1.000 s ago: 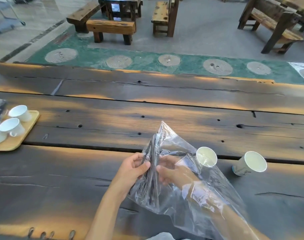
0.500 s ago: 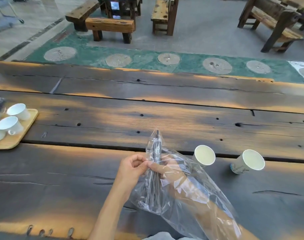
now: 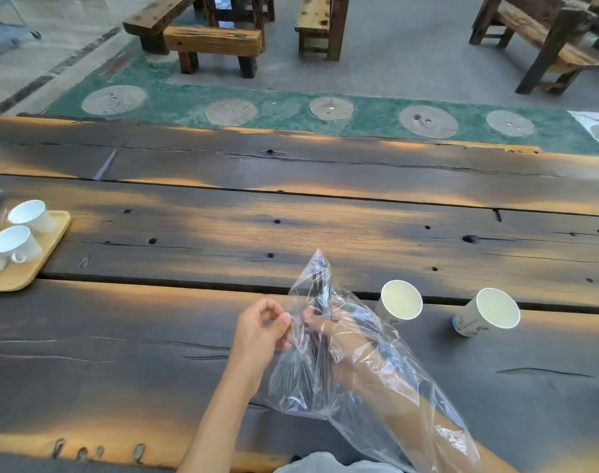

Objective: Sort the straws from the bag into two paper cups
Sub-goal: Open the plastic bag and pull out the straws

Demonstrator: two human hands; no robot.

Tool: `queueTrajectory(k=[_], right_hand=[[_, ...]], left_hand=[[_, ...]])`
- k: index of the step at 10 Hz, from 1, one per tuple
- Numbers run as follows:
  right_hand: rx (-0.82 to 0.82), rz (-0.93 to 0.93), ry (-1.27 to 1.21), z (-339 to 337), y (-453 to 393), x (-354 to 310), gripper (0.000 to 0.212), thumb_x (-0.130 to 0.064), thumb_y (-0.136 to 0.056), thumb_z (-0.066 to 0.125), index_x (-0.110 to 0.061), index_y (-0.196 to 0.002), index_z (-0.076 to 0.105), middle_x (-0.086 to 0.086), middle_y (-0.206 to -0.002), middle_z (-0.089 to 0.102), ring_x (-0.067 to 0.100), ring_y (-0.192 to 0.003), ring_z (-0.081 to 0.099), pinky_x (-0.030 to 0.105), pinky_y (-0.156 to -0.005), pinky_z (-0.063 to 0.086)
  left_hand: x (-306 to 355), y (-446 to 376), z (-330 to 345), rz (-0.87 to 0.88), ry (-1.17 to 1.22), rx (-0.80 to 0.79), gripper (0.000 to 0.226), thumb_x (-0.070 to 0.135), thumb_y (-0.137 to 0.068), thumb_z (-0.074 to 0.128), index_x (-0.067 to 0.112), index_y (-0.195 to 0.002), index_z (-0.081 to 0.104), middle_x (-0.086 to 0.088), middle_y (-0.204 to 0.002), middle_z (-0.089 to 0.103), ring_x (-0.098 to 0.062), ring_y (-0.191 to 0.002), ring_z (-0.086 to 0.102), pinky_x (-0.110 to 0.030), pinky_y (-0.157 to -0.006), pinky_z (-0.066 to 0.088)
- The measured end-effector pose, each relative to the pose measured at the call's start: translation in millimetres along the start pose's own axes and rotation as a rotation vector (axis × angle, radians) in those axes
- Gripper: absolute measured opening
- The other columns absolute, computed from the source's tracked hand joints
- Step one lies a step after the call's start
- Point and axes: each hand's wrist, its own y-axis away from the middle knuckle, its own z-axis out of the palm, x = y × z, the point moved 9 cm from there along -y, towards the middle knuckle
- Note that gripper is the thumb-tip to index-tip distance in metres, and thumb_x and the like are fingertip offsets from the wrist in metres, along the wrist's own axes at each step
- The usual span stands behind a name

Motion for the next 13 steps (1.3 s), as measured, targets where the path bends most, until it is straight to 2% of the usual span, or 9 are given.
queueTrajectory(k=[1,2,3,5,7,9,11,12,13], right_hand=[[0.015,-0.024,-0.030,-2.1,4.1,-9.2,0.037,-0.010,-0.088,0.060,-0.023,-0.060,0.081,-0.004,-0.063,0.071,0.006,-0.055,0.066,0.019,-0.054,0.053],[0.012,0.040,-0.103,-1.4,6.9,-7.3,0.013,-0.018,-0.076,0.066,-0.015,-0.073,0.079,0.003,-0.070,0.064,0.010,-0.050,0.060,0.020,-0.045,0.048],[0.025,0.076,-0.123,-8.2,3.1,-1.9,0.012,-0.009,-0.091,0.061,-0.010,-0.088,0.073,0.003,-0.069,0.061,0.009,-0.045,0.058,0.020,-0.040,0.045],[0.013,0.089,-0.146,-26.3,-8.5,5.1,0.016,-0.010,-0.097,0.057,-0.009,-0.089,0.071,-0.002,-0.054,0.054,0.006,-0.035,0.045,0.016,-0.032,0.035],[0.029,0.003,-0.238,-28.9,-10.7,-1.1,0.018,-0.015,-0.078,0.074,-0.007,-0.093,0.070,0.002,-0.056,0.047,0.010,-0.037,0.043,0.019,-0.033,0.031],[-0.130,-0.017,-0.156,-13.6,-4.0,-4.8,0.029,-0.003,-0.087,0.069,0.006,-0.114,0.060,0.014,-0.071,0.054,0.023,-0.056,0.054,0.031,-0.051,0.051],[-0.041,0.122,-0.214,-21.6,-10.1,23.9,0.025,-0.038,-0.097,0.061,-0.014,-0.097,0.063,0.003,-0.057,0.048,0.015,-0.041,0.046,0.025,-0.040,0.045],[-0.090,0.090,-0.324,-18.3,-17.3,25.8,0.027,-0.025,-0.091,0.071,-0.012,-0.113,0.062,0.003,-0.064,0.046,0.012,-0.048,0.043,0.024,-0.040,0.040],[-0.126,0.050,-0.287,-19.3,-22.5,21.2,0.040,-0.010,-0.081,0.078,-0.008,-0.116,0.059,0.004,-0.071,0.049,0.013,-0.055,0.044,0.023,-0.043,0.040]], left_hand=[[-1.5,-4.4,-4.4,-0.016,-0.007,-0.013,0.013,0.006,-0.095,0.066,-0.002,-0.090,0.057,-0.011,-0.081,0.071,-0.018,-0.060,0.060,-0.022,-0.054,0.050],[-17.7,-1.4,21.3,-0.151,-0.010,-0.301,0.041,0.035,-0.092,0.070,0.021,-0.129,0.062,0.003,-0.121,0.074,-0.010,-0.111,0.068,-0.026,-0.089,0.052],[-23.5,6.2,44.6,-0.199,0.172,-0.468,0.040,0.028,-0.097,0.063,0.018,-0.135,0.062,-0.004,-0.123,0.073,-0.017,-0.118,0.067,-0.027,-0.092,0.054],[-38.2,-9.8,20.7,-0.200,0.141,-0.084,0.010,-0.001,-0.086,0.073,-0.003,-0.096,0.073,-0.010,-0.085,0.078,-0.015,-0.074,0.070,-0.021,-0.066,0.055],[-42.8,-15.9,5.5,-0.196,0.113,0.049,0.011,0.010,-0.085,0.078,0.005,-0.079,0.070,-0.006,-0.067,0.069,-0.016,-0.064,0.060,-0.029,-0.063,0.050],[-46.2,-19.5,-5.9,-0.202,0.182,0.149,0.023,0.016,-0.092,0.071,-0.005,-0.099,0.065,-0.013,-0.072,0.067,-0.026,-0.065,0.057,-0.044,-0.071,0.052],[-56.8,-1.6,29.8,-0.364,0.334,-0.235,0.028,0.013,-0.095,0.068,-0.007,-0.113,0.060,-0.038,-0.102,0.069,-0.047,-0.086,0.071,-0.056,-0.074,0.059],[-64.3,-3.6,23.7,-0.369,0.263,-0.161,0.027,0.011,-0.089,0.072,-0.008,-0.104,0.060,-0.040,-0.104,0.068,-0.045,-0.090,0.070,-0.060,-0.084,0.057],[-63.2,-7.9,16.3,-0.349,0.239,-0.110,0.026,0.022,-0.077,0.077,0.002,-0.090,0.064,-0.020,-0.081,0.066,-0.025,-0.069,0.062,-0.039,-0.072,0.059]])
